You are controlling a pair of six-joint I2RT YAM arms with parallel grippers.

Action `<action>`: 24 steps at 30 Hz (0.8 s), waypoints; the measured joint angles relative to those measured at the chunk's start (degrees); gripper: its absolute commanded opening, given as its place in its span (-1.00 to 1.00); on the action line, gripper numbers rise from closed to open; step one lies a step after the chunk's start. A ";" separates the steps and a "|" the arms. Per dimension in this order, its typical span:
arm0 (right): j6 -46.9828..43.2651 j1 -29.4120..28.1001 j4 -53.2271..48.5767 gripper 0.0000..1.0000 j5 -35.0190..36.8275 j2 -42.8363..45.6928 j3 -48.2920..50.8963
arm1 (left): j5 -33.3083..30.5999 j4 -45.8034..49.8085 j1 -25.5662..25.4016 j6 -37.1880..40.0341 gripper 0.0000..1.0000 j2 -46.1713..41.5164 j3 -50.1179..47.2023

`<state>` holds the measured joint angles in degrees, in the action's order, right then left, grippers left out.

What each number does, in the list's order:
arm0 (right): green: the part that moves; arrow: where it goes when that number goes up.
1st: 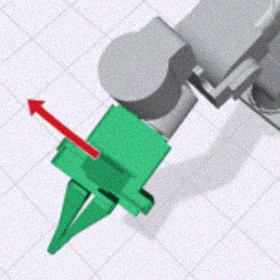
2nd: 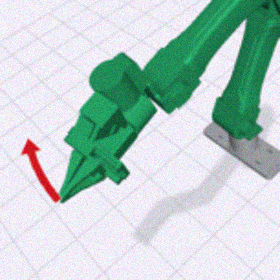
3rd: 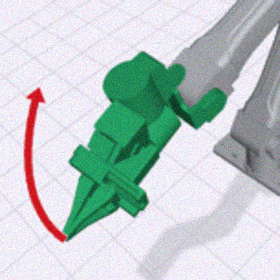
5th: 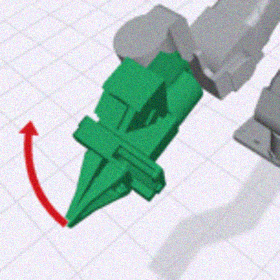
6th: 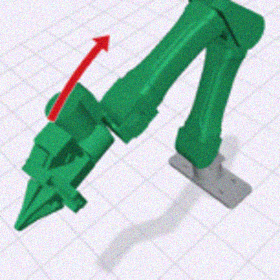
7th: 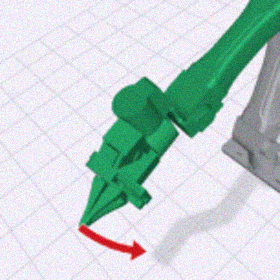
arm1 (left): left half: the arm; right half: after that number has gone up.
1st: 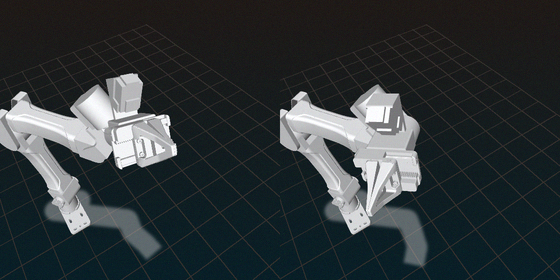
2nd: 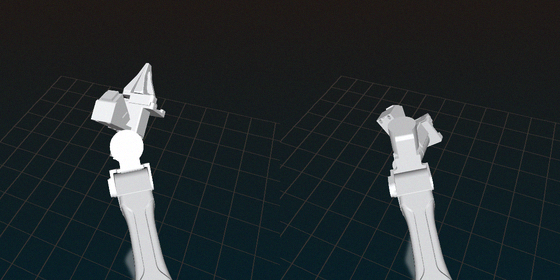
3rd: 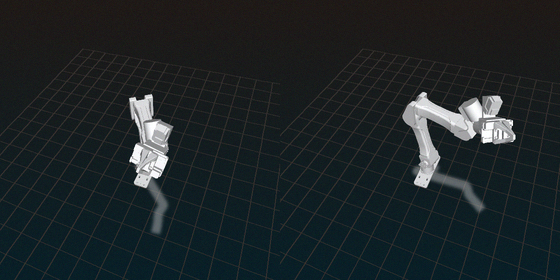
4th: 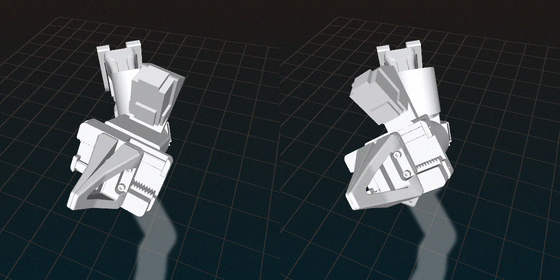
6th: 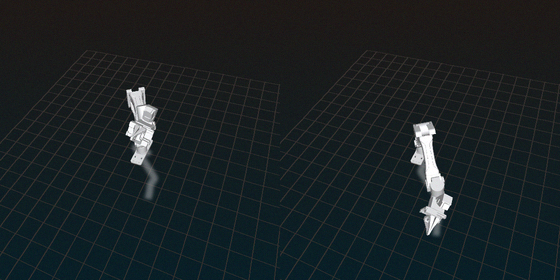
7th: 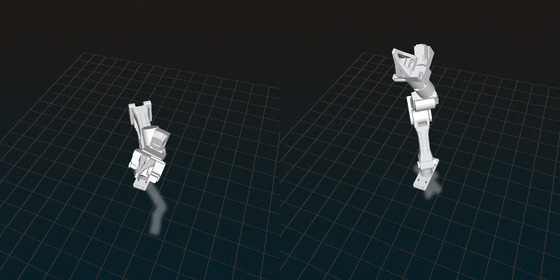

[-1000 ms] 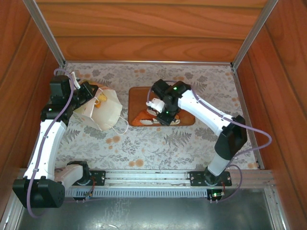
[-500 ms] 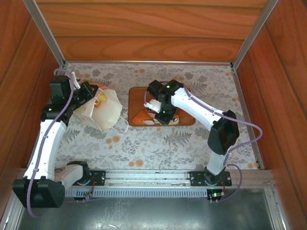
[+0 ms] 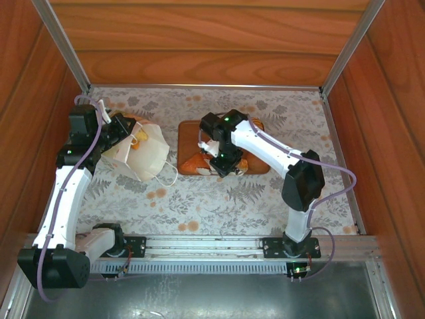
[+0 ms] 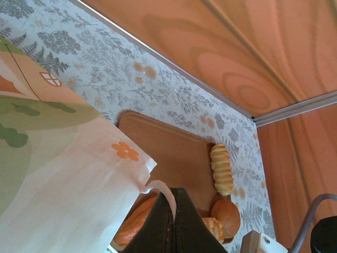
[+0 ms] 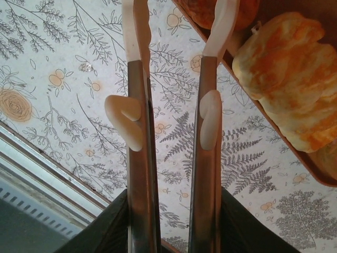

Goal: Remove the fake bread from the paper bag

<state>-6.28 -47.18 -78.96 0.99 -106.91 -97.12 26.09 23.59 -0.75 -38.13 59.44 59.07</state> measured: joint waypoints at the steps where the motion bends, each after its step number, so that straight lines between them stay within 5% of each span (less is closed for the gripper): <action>1: 0.02 -0.09 -0.11 -0.21 0.00 0.09 0.04 | 0.09 0.00 0.00 0.00 -1.00 0.07 0.00; 13: -3.21 -0.55 -0.74 -0.23 2.62 0.15 0.22 | 0.76 0.00 0.00 -0.02 -1.00 0.37 0.00; 24: -5.16 -0.55 0.17 -0.03 3.26 2.29 -0.90 | 0.81 0.00 0.00 0.00 -1.00 0.37 0.00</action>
<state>-11.44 -47.72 -78.78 4.25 -104.62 -98.02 26.89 23.59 -0.75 -38.13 59.81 59.07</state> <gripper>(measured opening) 0.484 0.044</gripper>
